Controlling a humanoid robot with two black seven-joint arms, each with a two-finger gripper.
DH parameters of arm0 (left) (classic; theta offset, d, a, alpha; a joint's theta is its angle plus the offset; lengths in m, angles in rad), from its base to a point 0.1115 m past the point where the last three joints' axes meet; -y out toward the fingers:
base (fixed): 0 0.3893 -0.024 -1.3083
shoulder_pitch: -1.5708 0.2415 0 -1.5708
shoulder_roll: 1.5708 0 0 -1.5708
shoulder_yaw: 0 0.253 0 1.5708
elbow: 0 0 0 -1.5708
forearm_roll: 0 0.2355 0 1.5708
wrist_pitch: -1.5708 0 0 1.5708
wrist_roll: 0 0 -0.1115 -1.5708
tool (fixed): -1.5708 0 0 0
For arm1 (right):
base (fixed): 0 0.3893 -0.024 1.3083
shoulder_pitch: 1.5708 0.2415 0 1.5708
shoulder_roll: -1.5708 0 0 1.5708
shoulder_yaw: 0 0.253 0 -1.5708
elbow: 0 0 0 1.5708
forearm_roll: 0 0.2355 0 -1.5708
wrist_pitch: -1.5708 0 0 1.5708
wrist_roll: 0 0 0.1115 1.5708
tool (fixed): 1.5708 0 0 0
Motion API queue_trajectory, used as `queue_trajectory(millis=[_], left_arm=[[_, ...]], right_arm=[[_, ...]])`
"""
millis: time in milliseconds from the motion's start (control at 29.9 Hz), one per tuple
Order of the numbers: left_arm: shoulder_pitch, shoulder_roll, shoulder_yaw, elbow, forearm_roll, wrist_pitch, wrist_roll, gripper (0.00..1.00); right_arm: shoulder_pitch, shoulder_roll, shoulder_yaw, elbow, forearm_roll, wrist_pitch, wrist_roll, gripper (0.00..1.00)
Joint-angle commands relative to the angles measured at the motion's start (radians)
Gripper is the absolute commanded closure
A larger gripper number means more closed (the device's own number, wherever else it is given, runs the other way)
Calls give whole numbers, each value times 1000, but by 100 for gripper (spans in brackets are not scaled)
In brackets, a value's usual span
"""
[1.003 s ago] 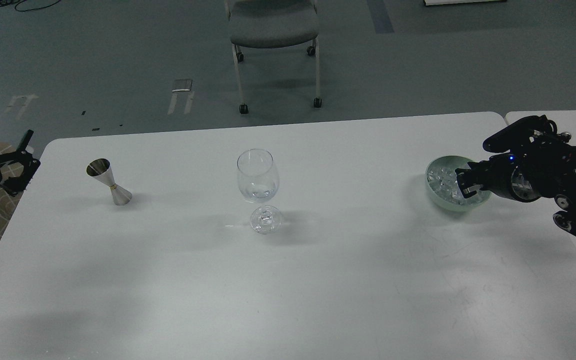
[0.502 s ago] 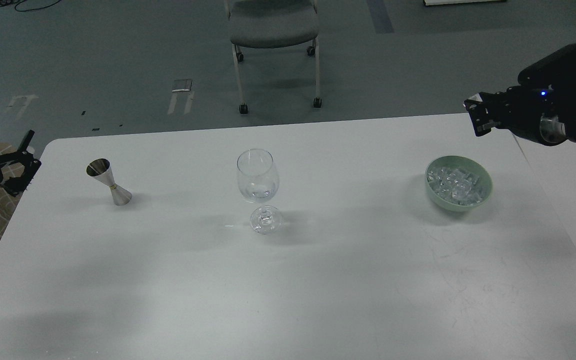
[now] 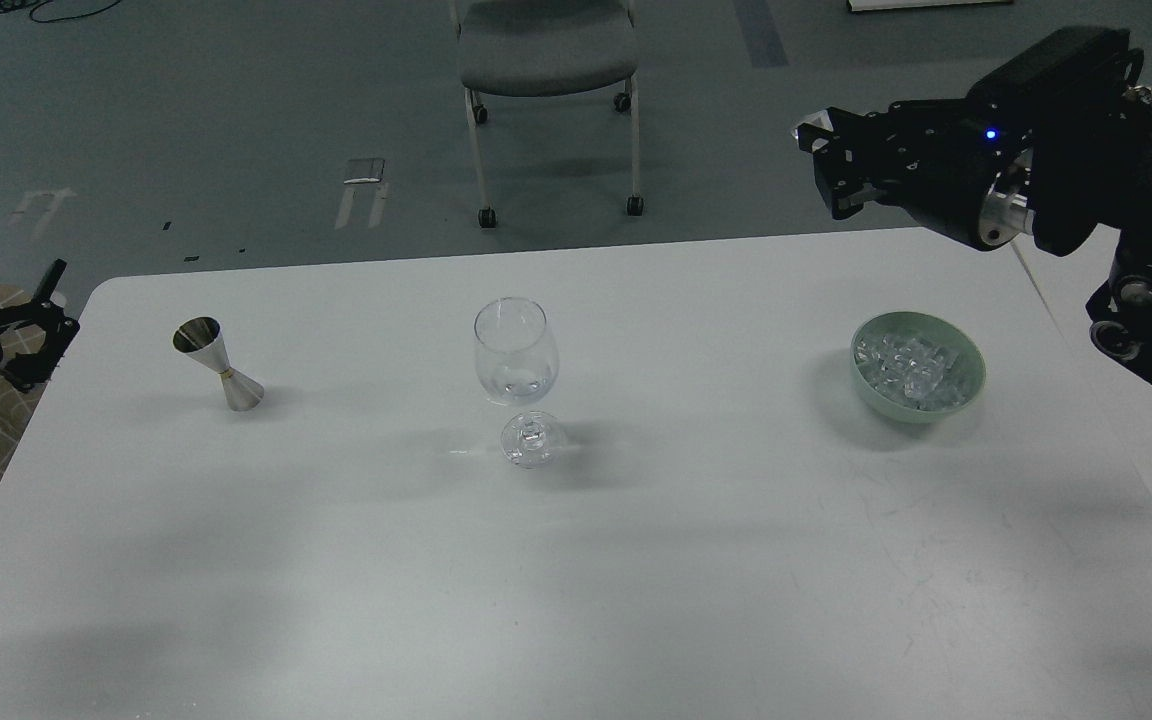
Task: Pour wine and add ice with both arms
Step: 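Lift the ice with the right hand and carry it over the wine glass, then open the right hand above the glass rim to drop the ice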
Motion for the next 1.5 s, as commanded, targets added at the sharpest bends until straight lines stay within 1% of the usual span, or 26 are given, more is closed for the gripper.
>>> queue_trajectory(millis=[0, 33, 167, 234, 368, 401, 535, 702, 836, 1070, 1271, 1471], left_arm=[[-7, 2, 0, 2, -3, 0, 0, 2], [-5, 0, 0, 2, -3, 2, 0, 2], [-4, -3, -2, 2, -2, 0, 0, 2], [-5, 0, -3, 2, -3, -1, 0, 2], [-7, 2, -5, 2, -5, -1, 0, 2], [-7, 3, -6, 2, -5, -1, 0, 2], [-2, 4, -9, 2, -3, -1, 0, 2], [1, 4, -11, 2, -3, -3, 0, 2], [1, 4, -12, 2, -5, -3, 0, 2], [1, 4, -12, 6, -6, -9, -2, 2], [-1, 0, -9, 16, -6, -9, -2, 2], [1, 0, -11, 16, -6, -11, -2, 2]], right_arm=[[3, 76, 41, 38, 0, -4, 0, 100], [3, 115, 55, 41, 0, -4, 0, 100], [3, 207, 79, 41, 0, -4, 0, 100], [3, 276, 79, 36, -2, -4, 0, 100], [-13, 340, 70, 35, -6, -4, -1, 100], [-20, 362, 62, 33, -8, -4, -9, 100], [-42, 437, 27, 12, -12, -4, -64, 100], [-51, 535, -10, -56, -14, -4, -75, 100], [-47, 564, -17, -82, -18, -2, -78, 100], [-22, 558, -106, -106, -20, 1, -78, 100], [-22, 558, -111, -117, -26, 1, -79, 100], [-20, 563, -109, -140, -28, 1, -112, 100]])
